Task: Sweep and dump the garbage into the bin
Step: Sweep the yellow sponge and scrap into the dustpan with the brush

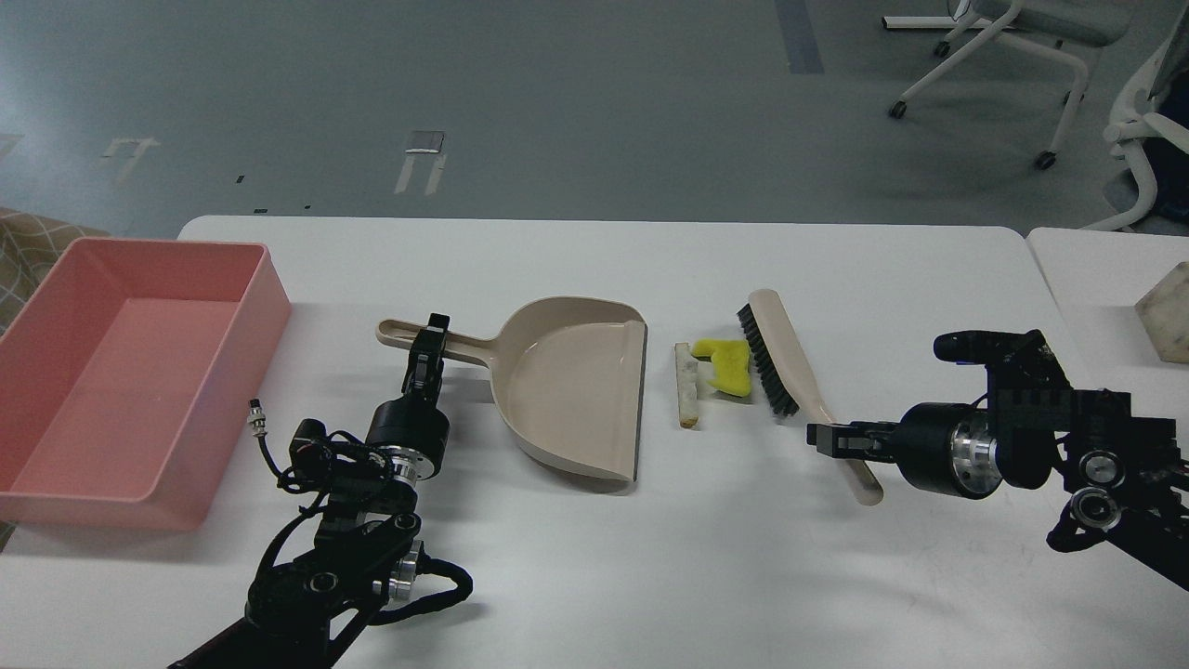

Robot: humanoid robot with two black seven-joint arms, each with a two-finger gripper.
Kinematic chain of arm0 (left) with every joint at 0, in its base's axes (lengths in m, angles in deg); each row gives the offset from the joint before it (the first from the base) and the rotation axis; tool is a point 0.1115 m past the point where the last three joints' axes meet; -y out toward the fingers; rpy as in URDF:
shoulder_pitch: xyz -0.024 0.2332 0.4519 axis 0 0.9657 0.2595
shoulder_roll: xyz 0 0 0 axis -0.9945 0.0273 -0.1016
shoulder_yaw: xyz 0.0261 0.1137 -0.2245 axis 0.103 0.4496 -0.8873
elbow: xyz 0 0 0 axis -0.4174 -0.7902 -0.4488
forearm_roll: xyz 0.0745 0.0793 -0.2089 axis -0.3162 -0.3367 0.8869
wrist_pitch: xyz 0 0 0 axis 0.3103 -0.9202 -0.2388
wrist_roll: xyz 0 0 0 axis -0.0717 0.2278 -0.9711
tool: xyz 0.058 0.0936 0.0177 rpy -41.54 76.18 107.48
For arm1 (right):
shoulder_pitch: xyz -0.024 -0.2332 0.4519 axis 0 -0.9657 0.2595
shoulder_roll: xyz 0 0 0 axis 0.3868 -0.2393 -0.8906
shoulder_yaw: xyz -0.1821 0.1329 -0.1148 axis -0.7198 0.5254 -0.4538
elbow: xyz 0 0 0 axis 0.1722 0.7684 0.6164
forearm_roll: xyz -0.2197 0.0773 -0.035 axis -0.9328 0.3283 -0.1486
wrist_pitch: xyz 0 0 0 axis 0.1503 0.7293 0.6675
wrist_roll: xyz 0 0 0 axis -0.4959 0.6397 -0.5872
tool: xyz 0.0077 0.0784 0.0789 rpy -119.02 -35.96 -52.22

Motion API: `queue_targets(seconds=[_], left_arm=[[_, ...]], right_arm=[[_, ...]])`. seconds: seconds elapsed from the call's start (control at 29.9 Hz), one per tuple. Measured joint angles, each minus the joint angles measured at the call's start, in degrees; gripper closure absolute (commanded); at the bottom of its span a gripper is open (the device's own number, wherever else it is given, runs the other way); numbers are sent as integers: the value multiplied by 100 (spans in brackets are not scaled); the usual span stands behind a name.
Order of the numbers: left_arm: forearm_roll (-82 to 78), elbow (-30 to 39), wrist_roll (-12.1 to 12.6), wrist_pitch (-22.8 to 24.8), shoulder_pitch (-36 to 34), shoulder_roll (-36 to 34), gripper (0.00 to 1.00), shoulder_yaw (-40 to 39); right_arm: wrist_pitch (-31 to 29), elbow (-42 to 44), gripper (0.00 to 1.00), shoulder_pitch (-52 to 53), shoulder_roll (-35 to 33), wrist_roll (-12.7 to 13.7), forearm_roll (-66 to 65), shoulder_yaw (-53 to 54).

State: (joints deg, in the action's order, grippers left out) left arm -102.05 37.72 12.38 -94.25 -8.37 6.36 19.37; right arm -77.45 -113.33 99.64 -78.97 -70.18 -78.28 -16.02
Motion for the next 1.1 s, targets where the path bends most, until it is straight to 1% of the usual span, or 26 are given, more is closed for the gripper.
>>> queue_targets(seconds=[0.2, 0.57, 0.9, 1.1], left_arm=[[0, -35, 0, 0, -11, 61, 100, 2], [0, -42, 3, 0, -19, 56, 100, 3], [-8, -43, 4, 1, -26, 57, 100, 7], [-9, -42, 4, 1, -28, 29, 100, 21]], right_arm=[[0, -8, 100, 4, 138, -9, 7, 12], [0, 12, 100, 4, 619, -13, 1, -8], [0, 135, 100, 97, 1238, -7, 0, -21], [0, 144, 100, 108, 1483, -89, 4, 92]])
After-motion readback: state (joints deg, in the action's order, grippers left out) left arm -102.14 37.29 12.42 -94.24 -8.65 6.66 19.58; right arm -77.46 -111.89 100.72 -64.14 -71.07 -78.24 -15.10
